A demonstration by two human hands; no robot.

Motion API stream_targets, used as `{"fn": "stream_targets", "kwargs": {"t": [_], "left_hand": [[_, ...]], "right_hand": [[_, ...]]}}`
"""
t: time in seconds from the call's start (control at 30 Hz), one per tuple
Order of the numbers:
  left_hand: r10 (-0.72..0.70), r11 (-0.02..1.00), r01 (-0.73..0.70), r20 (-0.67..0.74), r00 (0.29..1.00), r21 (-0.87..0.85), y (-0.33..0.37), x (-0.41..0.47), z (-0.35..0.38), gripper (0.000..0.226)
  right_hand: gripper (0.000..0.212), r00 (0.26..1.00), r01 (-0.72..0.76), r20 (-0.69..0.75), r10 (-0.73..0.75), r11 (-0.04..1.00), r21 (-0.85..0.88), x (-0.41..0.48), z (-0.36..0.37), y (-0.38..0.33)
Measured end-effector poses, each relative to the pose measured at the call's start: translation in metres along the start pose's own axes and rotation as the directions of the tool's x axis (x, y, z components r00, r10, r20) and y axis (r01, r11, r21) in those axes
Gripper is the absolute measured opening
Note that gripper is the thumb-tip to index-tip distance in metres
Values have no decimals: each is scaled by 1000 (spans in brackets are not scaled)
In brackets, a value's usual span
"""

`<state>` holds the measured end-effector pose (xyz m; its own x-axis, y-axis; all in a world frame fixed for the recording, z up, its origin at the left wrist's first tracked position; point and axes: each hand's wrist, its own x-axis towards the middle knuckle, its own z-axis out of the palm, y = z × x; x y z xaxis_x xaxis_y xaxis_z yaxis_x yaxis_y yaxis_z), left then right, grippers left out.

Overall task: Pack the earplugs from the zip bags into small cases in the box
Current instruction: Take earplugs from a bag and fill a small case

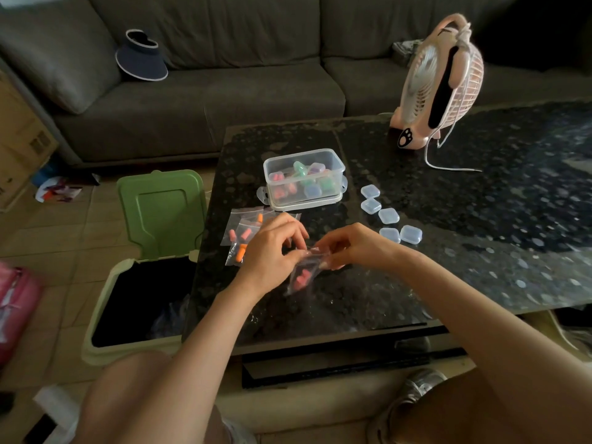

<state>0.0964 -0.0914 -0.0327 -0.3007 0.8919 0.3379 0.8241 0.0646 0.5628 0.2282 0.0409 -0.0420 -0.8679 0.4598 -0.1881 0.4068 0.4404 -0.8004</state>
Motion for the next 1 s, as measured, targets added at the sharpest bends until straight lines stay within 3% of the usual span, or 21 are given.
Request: {"fn": "stream_targets", "kwargs": {"t": [0.17,0.3,0.47,0.67,0.77,0.87,0.93,1.0], "left_hand": [[13,983,10,129,992,-181,-5,1,3,11],[-44,953,83,138,989,-292,-14,5,12,11],[-252,852,277,115,961,-445,-23,8,22,10],[-491,681,501,175,853,-534,-34,8,33,10],[-526,634,543,207,825,-550,-34,7,34,10],[-551,573,595,272,789,-564,-32,7,34,9],[-569,470,635,340,749,-613,-30,8,34,8],[-581,363,677,412,702,-641,-28,8,34,11]], "right_hand": [[12,999,-44,-18,44,999,-11,1,0,2],[17,997,-72,5,73,979,193,-2,-4,5],[35,990,-135,23,136,923,361,-7,-8,8],[21,987,-142,-13,160,905,401,-14,-10,10],[20,989,-114,-55,140,937,331,-13,-12,14],[38,982,-87,-147,120,973,215,-12,-11,12],[44,976,-79,-190,108,985,153,-11,-10,10],[33,972,-60,-219,88,990,131,-10,-10,10]]}}
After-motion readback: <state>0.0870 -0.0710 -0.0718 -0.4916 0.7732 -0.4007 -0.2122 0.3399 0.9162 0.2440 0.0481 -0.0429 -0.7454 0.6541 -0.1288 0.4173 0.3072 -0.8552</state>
